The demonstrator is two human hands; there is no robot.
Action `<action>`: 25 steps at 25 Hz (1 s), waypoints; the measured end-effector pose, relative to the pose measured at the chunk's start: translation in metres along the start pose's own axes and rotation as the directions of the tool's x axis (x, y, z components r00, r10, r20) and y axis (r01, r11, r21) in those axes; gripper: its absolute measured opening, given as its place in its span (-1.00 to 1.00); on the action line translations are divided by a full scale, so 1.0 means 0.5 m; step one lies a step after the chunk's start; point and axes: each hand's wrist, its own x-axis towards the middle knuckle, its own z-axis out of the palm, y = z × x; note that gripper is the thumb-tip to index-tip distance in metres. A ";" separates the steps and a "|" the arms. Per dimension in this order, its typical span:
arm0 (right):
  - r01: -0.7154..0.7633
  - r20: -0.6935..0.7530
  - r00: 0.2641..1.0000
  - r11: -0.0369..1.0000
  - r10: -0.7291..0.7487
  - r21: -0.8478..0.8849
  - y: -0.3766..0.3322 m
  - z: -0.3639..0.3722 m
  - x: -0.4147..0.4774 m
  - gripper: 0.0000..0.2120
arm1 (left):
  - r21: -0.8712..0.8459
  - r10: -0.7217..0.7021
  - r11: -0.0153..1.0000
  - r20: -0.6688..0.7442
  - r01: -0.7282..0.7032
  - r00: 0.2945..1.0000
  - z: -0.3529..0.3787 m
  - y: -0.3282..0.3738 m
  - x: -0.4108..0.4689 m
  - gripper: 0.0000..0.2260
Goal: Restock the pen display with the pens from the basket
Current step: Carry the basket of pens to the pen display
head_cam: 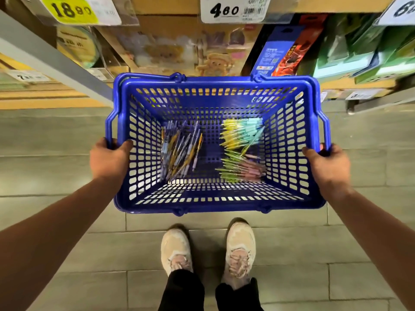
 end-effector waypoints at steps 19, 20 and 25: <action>-0.040 0.154 0.986 0.984 0.067 -0.172 0.005 0.002 0.040 -0.77 | 0.398 0.025 0.914 0.134 -0.077 0.991 0.016 -0.031 0.023 -0.63; -0.026 0.189 0.979 0.966 0.077 -0.258 -0.001 -0.002 0.042 -0.76 | 0.441 -0.021 0.896 0.152 -0.049 0.988 0.014 -0.022 0.023 -0.59; -0.030 0.142 0.980 0.811 0.139 -0.584 -0.090 -0.031 0.008 -0.38 | 0.615 -0.151 0.786 0.094 0.062 0.984 -0.012 0.058 -0.013 -0.46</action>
